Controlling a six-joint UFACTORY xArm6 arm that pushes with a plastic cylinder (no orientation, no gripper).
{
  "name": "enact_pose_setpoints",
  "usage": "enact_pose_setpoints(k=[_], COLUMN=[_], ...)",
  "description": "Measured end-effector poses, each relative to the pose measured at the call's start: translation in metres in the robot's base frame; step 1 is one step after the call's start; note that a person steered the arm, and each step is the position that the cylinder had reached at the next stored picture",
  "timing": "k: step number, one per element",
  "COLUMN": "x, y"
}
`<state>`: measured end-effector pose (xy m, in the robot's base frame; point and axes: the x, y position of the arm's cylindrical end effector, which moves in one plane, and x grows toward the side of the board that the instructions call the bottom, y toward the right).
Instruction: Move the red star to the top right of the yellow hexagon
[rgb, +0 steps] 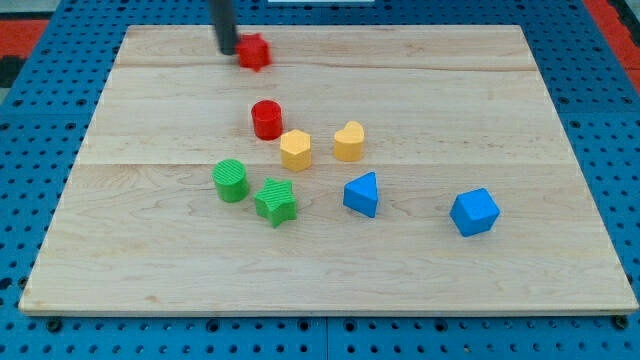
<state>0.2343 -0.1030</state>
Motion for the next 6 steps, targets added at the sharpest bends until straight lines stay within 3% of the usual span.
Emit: enact_pose_setpoints(k=[1, 3, 4, 5, 6], x=[-0.017, 0.022, 0.044, -0.005, 0.017], y=[-0.01, 0.114, 0.093, 0.101, 0.055])
